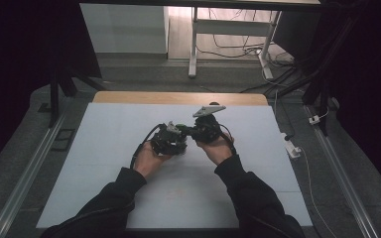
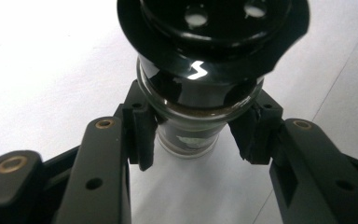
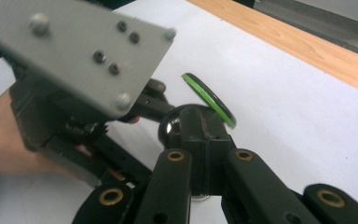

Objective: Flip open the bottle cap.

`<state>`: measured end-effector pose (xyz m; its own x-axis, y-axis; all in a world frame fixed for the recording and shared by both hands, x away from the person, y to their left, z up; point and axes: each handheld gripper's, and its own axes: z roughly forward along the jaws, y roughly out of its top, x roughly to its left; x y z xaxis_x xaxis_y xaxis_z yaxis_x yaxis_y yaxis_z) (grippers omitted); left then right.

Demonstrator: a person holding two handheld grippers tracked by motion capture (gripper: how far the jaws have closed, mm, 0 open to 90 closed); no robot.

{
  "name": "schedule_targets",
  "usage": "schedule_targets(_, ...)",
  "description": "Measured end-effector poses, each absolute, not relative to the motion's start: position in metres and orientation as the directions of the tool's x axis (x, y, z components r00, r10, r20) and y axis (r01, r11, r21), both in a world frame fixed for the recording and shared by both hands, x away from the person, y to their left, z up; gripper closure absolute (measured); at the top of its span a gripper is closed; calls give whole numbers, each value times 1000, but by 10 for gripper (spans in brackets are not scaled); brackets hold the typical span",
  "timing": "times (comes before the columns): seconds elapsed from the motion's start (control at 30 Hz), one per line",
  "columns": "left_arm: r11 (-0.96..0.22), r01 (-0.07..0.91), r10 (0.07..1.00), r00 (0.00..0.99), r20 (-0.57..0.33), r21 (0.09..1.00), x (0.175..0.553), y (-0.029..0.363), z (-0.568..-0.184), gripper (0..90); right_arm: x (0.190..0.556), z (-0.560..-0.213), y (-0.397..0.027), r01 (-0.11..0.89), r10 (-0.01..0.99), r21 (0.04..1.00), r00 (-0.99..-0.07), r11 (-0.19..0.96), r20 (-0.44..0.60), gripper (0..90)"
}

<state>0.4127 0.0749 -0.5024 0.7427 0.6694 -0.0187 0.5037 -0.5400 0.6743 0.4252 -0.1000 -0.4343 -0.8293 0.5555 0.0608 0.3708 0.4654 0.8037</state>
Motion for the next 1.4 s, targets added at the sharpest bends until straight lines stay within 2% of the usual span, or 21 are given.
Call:
schedule_targets(0.37, -539, 497, 669, 743, -13, 680, 412, 75, -503, 536, 441, -436, -100, 398, 578, 807, -812, 437, 87, 900)
schedule_targets(0.7, -537, 493, 664, 748, -18, 685, 413, 76, -504, 529, 438, -436, -100, 382, 564, 809, -822, 446, 78, 896)
schedule_targets(0.93, -535, 480, 658, 753, -14, 695, 411, 79, -496, 454, 432, -432, -106, 393, 566, 811, -819, 432, 96, 813)
schedule_targets(1.3, -504, 519, 652, 752, -89, 690, 406, 93, -487, 340, 418, -432, -112, 390, 558, 802, -825, 452, 87, 648)
schedule_targets(1.4, -481, 537, 641, 755, -139, 693, 406, 98, -485, 301, 413, -433, -114, 390, 553, 799, -829, 458, 88, 601)
